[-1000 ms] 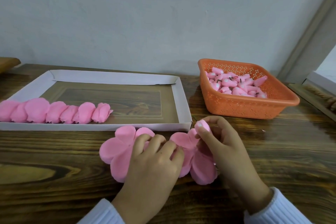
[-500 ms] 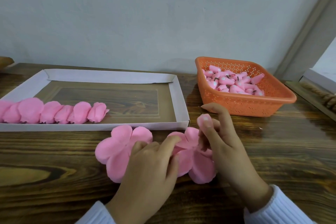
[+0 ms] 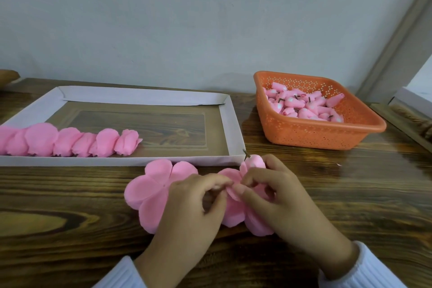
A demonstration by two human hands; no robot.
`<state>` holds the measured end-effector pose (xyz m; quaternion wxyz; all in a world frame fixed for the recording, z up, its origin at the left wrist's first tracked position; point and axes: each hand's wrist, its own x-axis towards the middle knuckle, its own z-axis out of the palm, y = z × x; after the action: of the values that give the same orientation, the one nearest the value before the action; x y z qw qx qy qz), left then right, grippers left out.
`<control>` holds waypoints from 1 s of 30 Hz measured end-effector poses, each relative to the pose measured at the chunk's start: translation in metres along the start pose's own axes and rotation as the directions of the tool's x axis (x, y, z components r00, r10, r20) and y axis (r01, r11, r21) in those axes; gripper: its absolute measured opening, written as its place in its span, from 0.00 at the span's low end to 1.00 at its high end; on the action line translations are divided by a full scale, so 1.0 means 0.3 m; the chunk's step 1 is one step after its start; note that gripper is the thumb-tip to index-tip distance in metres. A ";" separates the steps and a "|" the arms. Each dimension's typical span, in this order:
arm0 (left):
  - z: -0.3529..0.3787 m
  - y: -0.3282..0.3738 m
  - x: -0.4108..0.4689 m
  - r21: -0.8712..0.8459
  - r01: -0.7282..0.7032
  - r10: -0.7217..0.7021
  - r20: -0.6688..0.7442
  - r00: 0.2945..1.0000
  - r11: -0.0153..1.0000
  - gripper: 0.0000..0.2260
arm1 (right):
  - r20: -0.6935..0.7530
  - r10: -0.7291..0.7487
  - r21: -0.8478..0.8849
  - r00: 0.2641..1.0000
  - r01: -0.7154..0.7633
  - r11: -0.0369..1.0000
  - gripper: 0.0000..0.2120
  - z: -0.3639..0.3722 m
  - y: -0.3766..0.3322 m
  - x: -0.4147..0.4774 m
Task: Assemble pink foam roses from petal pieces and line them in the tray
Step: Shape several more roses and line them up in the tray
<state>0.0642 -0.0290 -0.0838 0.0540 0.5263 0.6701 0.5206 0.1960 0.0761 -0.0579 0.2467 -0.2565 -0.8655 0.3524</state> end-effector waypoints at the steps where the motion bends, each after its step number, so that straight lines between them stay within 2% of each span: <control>1: 0.000 0.001 0.000 -0.005 0.001 -0.001 0.003 1.000 1.000 0.16 | 0.015 -0.001 -0.025 1.000 0.001 1.000 0.07 0.000 -0.001 -0.002; 4: 0.001 0.002 -0.004 -0.019 0.005 -0.005 0.016 1.000 1.000 0.14 | 0.059 -0.006 -0.056 0.998 0.009 0.998 0.08 -0.001 -0.005 -0.006; 10: -0.002 0.020 -0.002 -0.070 0.060 -0.057 0.046 0.997 0.996 0.11 | 0.064 -0.008 -0.085 0.998 0.014 0.996 0.02 -0.005 -0.009 -0.005; 21: 0.000 0.017 -0.005 -0.105 0.031 -0.027 0.038 0.999 0.994 0.04 | 0.060 0.031 -0.048 0.998 -0.028 0.998 0.08 -0.007 -0.008 0.003; 24: 0.000 0.014 -0.005 -0.029 0.015 -0.015 0.011 1.000 0.999 0.06 | 0.036 0.058 -0.017 0.998 -0.057 0.998 0.11 -0.011 -0.006 0.003; 27: 0.000 0.013 -0.002 0.052 0.033 -0.032 -0.013 0.999 0.998 0.10 | -0.028 0.088 0.021 0.996 -0.088 0.996 0.10 -0.014 -0.001 0.004; 30: 0.004 0.017 -0.008 0.074 0.046 -0.047 0.007 0.999 0.996 0.10 | -0.018 0.078 -0.030 0.997 -0.079 0.996 0.06 -0.004 -0.002 0.001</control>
<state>0.0692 -0.0305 -0.0816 0.0496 0.5143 0.7006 0.4921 0.1963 0.0765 -0.0566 0.2360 -0.2971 -0.8581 0.3461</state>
